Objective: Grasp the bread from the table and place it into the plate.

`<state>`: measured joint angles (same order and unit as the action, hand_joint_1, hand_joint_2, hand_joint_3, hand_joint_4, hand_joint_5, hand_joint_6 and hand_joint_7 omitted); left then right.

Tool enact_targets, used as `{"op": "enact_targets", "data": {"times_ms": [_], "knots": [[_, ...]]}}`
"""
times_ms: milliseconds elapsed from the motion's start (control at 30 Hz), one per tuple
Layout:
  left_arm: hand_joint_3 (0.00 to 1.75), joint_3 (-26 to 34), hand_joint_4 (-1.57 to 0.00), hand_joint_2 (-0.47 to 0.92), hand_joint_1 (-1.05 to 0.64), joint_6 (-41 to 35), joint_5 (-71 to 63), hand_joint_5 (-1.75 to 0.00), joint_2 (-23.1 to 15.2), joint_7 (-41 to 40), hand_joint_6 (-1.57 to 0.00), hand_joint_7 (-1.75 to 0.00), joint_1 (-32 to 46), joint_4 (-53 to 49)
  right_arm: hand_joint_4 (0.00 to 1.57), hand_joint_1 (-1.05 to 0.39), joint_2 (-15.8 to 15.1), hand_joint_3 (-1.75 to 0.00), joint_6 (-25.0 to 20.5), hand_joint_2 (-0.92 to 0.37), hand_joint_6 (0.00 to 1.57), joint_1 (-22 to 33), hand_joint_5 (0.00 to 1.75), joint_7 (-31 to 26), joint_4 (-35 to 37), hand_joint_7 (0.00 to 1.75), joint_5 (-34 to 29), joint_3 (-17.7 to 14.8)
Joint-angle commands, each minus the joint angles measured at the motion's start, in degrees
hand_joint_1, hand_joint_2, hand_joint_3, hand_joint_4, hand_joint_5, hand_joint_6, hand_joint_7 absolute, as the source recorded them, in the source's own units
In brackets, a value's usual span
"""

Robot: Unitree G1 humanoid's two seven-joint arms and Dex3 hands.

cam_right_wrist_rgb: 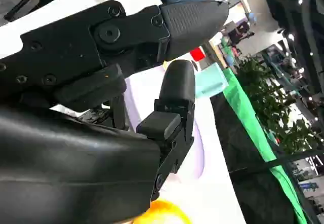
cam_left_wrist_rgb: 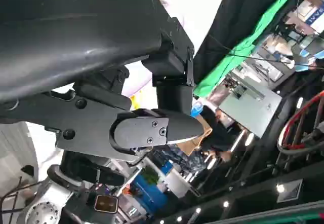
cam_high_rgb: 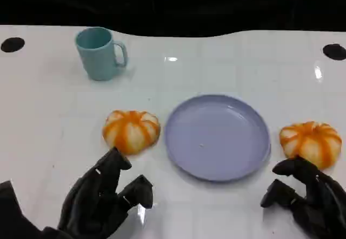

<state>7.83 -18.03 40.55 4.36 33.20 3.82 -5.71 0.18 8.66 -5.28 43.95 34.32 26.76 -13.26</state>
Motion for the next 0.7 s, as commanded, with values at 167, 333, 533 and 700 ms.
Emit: {"op": "enact_targets", "data": {"times_ms": [167,333,533,700], "knots": [[0.30,0.3,-0.77,0.92,-0.55,0.0,-0.4,-1.75,-0.8,0.2,-0.59,-1.68,-0.1,0.3,0.69,-0.51,-0.7,-0.21,-0.4,-0.92,0.69,0.1,1.44,-0.5,0.4,1.01,-0.3,-0.3],[0.31,0.2,-0.77,0.92,-0.55,0.3,-0.4,-1.75,-1.0,0.8,-0.59,-1.69,0.0,0.3,0.69,-0.50,-0.6,-0.21,-0.2,-0.92,0.68,0.5,1.45,-1.1,-0.3,1.02,-0.5,-0.2],[0.32,0.2,-0.77,0.92,-0.56,0.5,-0.5,-1.75,-0.9,0.7,-0.60,-1.69,0.0,0.4,0.69,-0.50,-0.6,-0.21,-0.7,-0.92,0.68,0.5,1.45,-0.8,-0.4,1.03,0.0,-0.3],[0.30,0.5,-0.78,0.92,-0.56,1.0,-0.5,-1.75,-0.7,0.4,-0.60,-1.68,-0.8,0.5,0.70,-0.50,-0.5,-0.21,-0.2,-0.92,0.68,0.3,1.45,-1.1,-0.2,1.04,-0.5,-0.1]]}}
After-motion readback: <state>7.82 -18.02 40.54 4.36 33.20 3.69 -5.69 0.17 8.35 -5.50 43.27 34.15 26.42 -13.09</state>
